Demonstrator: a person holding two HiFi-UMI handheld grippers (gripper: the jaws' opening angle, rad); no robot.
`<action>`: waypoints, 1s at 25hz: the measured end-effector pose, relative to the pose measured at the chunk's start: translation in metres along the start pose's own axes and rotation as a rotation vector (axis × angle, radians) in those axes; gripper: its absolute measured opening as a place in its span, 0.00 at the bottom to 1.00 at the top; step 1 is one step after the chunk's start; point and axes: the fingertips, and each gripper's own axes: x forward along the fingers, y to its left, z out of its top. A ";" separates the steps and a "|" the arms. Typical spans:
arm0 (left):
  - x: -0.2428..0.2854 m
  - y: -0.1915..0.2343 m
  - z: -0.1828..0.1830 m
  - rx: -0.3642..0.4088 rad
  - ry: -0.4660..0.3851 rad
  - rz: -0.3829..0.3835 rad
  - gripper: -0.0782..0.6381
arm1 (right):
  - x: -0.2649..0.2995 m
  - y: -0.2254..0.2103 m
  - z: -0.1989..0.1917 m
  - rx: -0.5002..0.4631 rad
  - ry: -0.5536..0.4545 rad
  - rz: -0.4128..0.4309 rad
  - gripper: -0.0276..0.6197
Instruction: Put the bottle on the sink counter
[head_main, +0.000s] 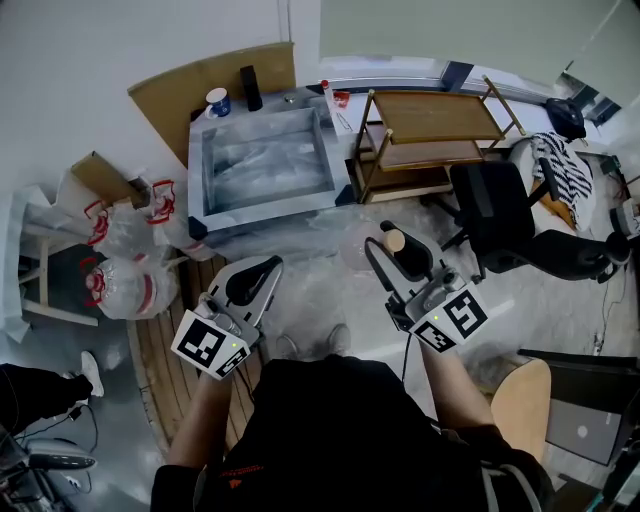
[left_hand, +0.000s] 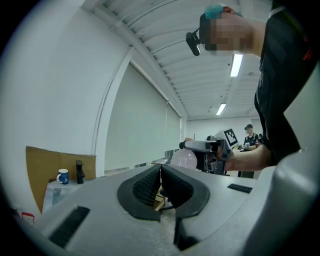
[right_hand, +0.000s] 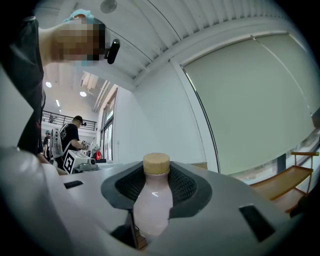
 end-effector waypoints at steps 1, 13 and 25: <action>0.004 -0.003 0.000 0.000 0.000 0.003 0.13 | -0.003 -0.004 0.001 0.000 0.000 0.005 0.25; 0.047 -0.035 -0.006 0.004 0.003 0.037 0.13 | -0.030 -0.043 0.007 -0.004 -0.002 0.054 0.25; 0.070 -0.019 -0.012 -0.006 0.004 0.036 0.13 | -0.021 -0.070 0.003 -0.013 0.020 0.049 0.25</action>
